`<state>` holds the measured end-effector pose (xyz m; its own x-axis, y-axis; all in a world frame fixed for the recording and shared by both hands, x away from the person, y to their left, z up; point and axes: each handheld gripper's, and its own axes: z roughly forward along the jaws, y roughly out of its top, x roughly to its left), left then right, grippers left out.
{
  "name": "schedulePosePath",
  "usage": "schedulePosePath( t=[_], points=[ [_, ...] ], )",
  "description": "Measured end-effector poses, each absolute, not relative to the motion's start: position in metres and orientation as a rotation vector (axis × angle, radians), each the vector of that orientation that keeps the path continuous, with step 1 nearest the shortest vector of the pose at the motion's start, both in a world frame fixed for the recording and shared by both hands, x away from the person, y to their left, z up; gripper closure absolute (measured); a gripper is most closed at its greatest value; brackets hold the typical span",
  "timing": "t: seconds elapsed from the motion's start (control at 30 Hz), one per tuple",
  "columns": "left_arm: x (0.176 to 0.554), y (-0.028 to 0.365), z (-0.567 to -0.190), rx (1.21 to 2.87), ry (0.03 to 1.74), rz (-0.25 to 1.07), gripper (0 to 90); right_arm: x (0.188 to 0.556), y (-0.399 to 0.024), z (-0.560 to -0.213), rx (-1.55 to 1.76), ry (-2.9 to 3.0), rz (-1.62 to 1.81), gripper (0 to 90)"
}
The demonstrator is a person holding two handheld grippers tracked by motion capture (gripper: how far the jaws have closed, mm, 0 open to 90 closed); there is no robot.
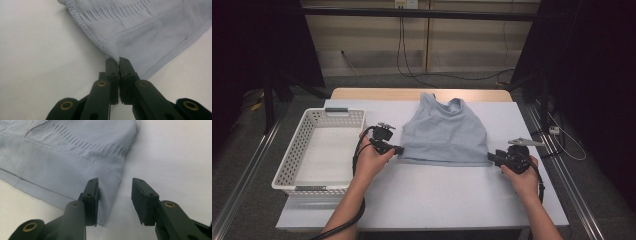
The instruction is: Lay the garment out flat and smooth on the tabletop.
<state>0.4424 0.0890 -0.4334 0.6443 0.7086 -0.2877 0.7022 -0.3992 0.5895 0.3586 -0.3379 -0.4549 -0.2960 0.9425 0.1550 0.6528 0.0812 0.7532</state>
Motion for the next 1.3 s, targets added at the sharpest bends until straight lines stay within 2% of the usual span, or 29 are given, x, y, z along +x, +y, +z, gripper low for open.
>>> schedulePosePath(
  t=[0.27,0.67,0.9,0.97,1.0,1.07,1.3],
  points=[
    [0.442,0.09,-0.435,2.182,1.101,0.004,87.3,0.361,-0.333,-0.463,1.579,2.057,1.023,61.3],
    [0.443,0.09,-0.437,2.187,1.098,-0.002,87.2,0.369,-0.337,-0.452,1.535,1.984,1.019,61.7],
    [0.443,0.092,-0.437,2.171,1.109,-0.012,87.2,0.366,-0.325,-0.463,1.536,2.072,0.999,62.3],
    [0.442,0.092,-0.437,2.175,1.109,-0.015,87.3,0.363,-0.326,-0.463,1.573,2.052,1.011,67.6],
    [0.442,0.092,-0.437,2.177,1.109,-0.016,87.3,0.361,-0.327,-0.463,1.593,2.057,1.029,75.5],
    [0.442,0.092,-0.436,2.184,1.105,-0.011,87.3,0.359,-0.329,-0.462,1.608,2.073,1.042,85.7],
    [0.438,0.091,-0.431,2.174,1.104,-0.024,87.3,0.356,-0.333,-0.451,1.576,2.064,1.037,89.3]
  ],
)
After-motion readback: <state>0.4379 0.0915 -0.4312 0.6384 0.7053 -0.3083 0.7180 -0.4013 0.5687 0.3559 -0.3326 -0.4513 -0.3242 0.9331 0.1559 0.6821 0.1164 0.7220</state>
